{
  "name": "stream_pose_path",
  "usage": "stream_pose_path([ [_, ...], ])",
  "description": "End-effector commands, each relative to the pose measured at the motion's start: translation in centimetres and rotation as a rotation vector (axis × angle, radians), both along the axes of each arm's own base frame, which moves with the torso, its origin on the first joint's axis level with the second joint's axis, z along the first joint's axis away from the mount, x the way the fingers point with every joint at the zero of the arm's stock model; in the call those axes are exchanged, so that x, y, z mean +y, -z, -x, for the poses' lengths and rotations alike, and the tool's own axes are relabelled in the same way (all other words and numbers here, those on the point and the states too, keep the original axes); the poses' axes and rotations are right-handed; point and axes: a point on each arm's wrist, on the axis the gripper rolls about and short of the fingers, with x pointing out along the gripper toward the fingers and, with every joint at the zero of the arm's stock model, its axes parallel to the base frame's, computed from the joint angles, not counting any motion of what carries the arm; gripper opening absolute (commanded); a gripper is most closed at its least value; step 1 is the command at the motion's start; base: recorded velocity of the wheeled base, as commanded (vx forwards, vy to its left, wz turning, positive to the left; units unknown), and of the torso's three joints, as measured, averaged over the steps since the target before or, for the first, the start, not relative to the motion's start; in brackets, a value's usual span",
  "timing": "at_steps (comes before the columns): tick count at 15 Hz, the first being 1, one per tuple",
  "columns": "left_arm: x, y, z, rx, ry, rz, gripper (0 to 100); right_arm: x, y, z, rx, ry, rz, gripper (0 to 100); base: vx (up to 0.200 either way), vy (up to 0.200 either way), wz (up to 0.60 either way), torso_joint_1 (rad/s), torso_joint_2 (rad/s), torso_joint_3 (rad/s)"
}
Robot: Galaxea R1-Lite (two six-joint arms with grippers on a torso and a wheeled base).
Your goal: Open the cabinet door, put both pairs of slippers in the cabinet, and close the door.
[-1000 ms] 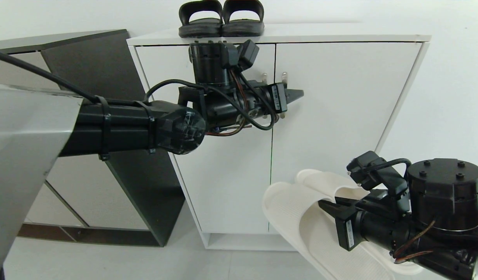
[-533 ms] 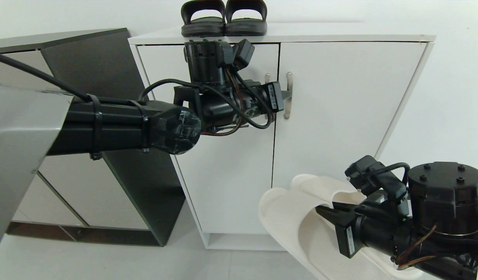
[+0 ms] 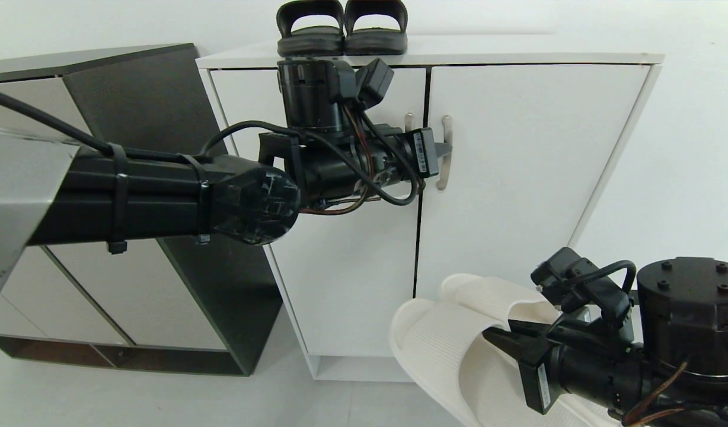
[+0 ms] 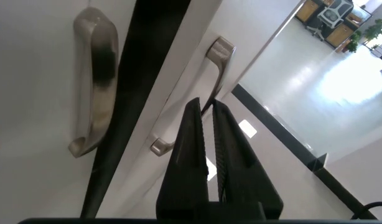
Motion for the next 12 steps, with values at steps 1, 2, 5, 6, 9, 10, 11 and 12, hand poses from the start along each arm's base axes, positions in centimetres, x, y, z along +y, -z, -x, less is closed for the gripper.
stream_pose_path([
  [1, 0.3, -0.1, -0.1, -0.002, -0.008, 0.003, 0, 0.0, 0.0, 0.0, -0.001, 0.001, -0.002, 0, 0.0, 0.0, 0.0, 0.0, 0.0, 0.0],
  [2, 0.4, -0.1, -0.2, -0.001, -0.011, 0.002, 0, 0.0, 0.1, 0.0, 0.002, -0.001, 0.002, 0, 0.0, 0.0, 0.0, 0.0, 0.0, 0.0],
  [5, 0.4, -0.3, 1.1, 0.001, 0.008, -0.005, 0, 0.0, 0.1, 0.0, 0.003, -0.001, 0.005, 0, 0.0, 0.0, 0.0, 0.0, 0.0, 0.0],
  [6, 0.7, -0.1, 1.7, 0.0, 0.013, -0.012, 0, 0.0, 0.1, 0.0, 0.003, -0.001, 0.005, 0, 0.0, 0.0, 0.0, 0.0, 0.0, 0.0],
  [9, 1.4, 0.2, 3.8, -0.012, 0.031, -0.008, 0, 0.0, 0.3, 0.1, 0.008, -0.006, 0.009, 0, 0.0, 0.0, 0.0, 0.0, 0.0, 0.0],
  [10, 1.9, 0.1, 4.6, -0.018, 0.036, -0.003, 0, 0.0, 0.3, 0.2, 0.008, -0.01, 0.011, 0, 0.0, 0.0, 0.0, 0.0, 0.0, 0.0],
  [11, 2.3, 0.1, 5.6, -0.023, 0.044, 0.001, 0, 0.1, 0.3, 0.4, 0.008, -0.016, 0.012, 0, 0.0, 0.0, 0.0, 0.0, 0.0, 0.0],
  [12, 2.7, -0.1, 6.6, -0.028, 0.053, 0.005, 0, 0.2, 0.3, 0.6, 0.008, -0.026, 0.012, 0, 0.0, 0.0, 0.0, 0.0, 0.0, 0.0],
])
